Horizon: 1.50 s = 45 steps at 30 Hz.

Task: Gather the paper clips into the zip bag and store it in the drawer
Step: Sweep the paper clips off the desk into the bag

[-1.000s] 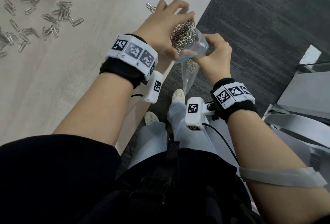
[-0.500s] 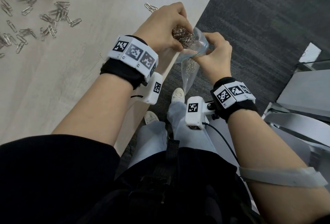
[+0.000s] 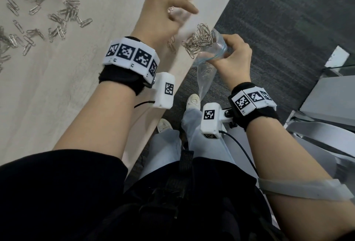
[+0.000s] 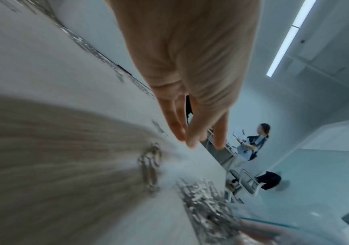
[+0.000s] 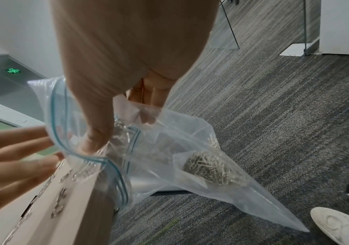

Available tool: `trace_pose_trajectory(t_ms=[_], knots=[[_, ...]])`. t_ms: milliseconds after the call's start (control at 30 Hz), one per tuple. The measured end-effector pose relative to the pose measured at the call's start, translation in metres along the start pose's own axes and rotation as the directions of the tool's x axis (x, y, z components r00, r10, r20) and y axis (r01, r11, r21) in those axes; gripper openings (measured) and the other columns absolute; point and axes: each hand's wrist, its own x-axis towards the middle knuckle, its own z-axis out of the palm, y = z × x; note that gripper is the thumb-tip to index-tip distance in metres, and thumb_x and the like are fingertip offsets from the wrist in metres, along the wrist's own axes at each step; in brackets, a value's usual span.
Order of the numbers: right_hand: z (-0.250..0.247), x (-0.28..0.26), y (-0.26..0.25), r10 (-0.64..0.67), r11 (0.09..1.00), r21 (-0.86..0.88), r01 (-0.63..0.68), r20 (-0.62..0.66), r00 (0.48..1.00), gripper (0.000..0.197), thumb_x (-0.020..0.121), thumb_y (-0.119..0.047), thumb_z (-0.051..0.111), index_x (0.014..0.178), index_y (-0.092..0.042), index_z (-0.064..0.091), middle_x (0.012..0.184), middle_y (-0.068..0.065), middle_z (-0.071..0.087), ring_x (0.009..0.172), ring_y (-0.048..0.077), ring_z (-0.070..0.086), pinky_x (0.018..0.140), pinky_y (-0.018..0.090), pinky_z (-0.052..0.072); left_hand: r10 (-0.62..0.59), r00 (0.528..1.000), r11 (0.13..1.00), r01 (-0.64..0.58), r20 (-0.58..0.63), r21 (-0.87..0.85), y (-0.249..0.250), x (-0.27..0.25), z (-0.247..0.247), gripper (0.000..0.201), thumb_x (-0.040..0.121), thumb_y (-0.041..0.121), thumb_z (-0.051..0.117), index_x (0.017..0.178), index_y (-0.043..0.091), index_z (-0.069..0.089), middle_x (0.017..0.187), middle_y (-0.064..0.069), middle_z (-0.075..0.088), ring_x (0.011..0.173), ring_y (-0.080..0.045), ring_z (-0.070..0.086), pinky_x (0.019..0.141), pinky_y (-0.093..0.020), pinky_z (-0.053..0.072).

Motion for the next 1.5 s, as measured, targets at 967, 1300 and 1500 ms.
trace_pose_trajectory(t_ms=[967,1300,1500], knots=[[0.0,0.001,0.004,-0.013,0.999,-0.046,0.014,0.027,1.0,0.053,0.061,-0.046,0.082,0.098,-0.011,0.069,0.089,0.001,0.063,0.081,0.009,0.058,0.065,0.01,0.042,-0.079,0.969,0.892,-0.038,0.236,0.451,0.0,-0.011,0.014,0.069,0.073,0.041,0.072,0.135,0.03,0.044,0.133,-0.003,0.037,0.123,-0.026,0.031,0.096,-0.033,0.025],[0.0,0.001,0.004,-0.002,0.999,-0.043,0.003,0.037,0.999,0.046,0.064,-0.038,0.083,0.098,-0.011,0.069,0.091,0.003,0.063,0.082,0.013,0.058,0.066,0.015,0.044,0.014,0.966,0.959,-0.086,0.257,0.27,0.008,-0.004,0.032,0.038,0.077,0.014,0.071,0.114,0.018,0.065,0.115,-0.006,0.055,0.089,-0.009,0.044,0.079,-0.018,0.034],[-0.001,0.0,0.002,0.005,1.0,-0.023,-0.004,0.045,0.999,0.051,0.062,-0.045,0.08,0.099,-0.012,0.069,0.091,0.003,0.063,0.082,0.011,0.059,0.066,0.013,0.046,-0.005,0.97,0.992,-0.026,0.242,0.126,0.013,-0.007,0.031,0.038,0.069,0.0,0.069,0.105,0.011,0.069,0.103,-0.009,0.065,0.085,-0.021,0.064,0.073,-0.02,0.05]])
